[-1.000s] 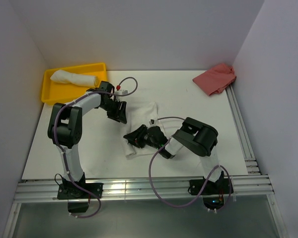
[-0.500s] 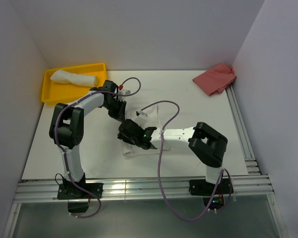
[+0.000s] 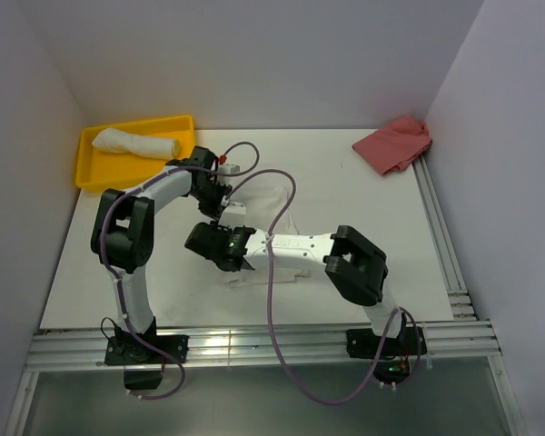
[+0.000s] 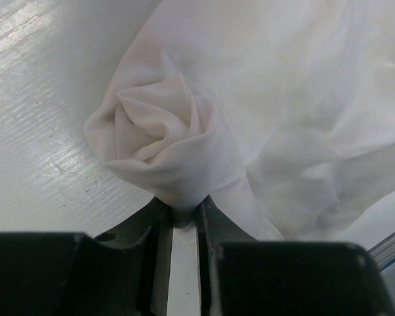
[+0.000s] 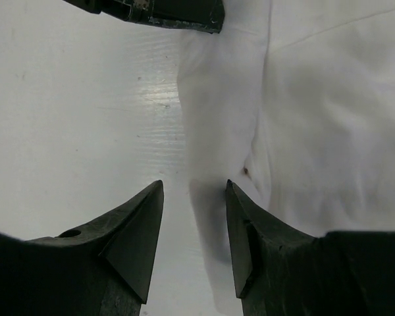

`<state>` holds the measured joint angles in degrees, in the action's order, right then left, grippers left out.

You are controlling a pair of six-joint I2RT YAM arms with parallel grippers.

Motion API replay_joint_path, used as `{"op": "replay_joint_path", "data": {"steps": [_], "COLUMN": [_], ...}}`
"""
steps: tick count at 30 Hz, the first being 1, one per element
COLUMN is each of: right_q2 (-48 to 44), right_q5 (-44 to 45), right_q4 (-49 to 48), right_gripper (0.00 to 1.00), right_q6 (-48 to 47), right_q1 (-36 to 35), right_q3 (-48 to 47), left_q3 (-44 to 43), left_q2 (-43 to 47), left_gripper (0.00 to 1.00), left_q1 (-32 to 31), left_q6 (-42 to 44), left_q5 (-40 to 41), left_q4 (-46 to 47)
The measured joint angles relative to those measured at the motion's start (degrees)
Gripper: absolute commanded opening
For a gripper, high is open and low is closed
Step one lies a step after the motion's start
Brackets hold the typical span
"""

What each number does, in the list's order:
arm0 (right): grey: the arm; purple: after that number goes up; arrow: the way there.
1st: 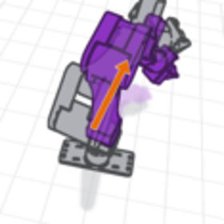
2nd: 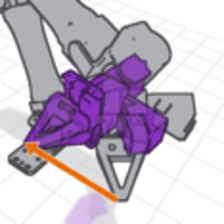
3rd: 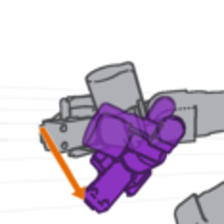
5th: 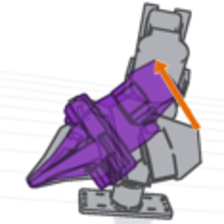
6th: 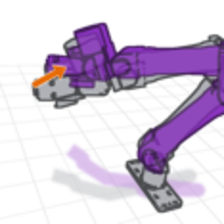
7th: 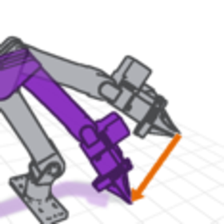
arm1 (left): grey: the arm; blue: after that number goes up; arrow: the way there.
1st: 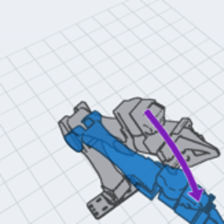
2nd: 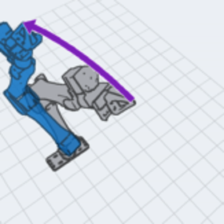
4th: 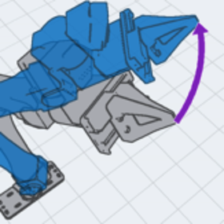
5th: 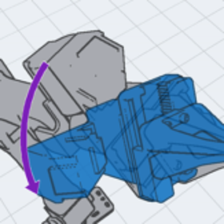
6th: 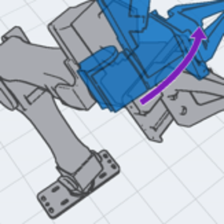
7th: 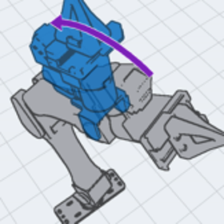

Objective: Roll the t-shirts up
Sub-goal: Roll the tshirt

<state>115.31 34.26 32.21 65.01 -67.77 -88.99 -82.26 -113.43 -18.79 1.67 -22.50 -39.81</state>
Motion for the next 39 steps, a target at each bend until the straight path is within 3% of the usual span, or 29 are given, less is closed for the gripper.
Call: {"op": "replay_joint_path", "data": {"steps": [10, 23, 32, 39], "right_q2": [6.4, 6.6, 7.9, 10.9], "right_q5": [-0.4, 2.2, 2.3, 0.8], "right_q4": [2.1, 7.5, 7.4, 7.0], "right_gripper": [0.5, 0.5, 0.51, 0.52], "right_q6": [-4.5, -4.7, -7.5, -8.0], "right_q1": [0.0, -1.0, -1.9, -1.6], "right_q3": [-5.2, -7.8, -14.6, -14.6], "left_q3": [-0.3, -0.4, -0.4, -0.4], "left_q2": [0.0, 0.0, 0.0, 0.0], "left_gripper": [0.23, 0.24, 0.26, 0.27], "left_q1": [-0.4, -0.7, -0.7, -0.7], "left_q6": [0.0, 0.0, 0.0, 0.0], "left_q5": [1.0, 1.5, 1.6, 1.8], "left_q4": [-0.2, -0.1, -0.1, -0.1]}}
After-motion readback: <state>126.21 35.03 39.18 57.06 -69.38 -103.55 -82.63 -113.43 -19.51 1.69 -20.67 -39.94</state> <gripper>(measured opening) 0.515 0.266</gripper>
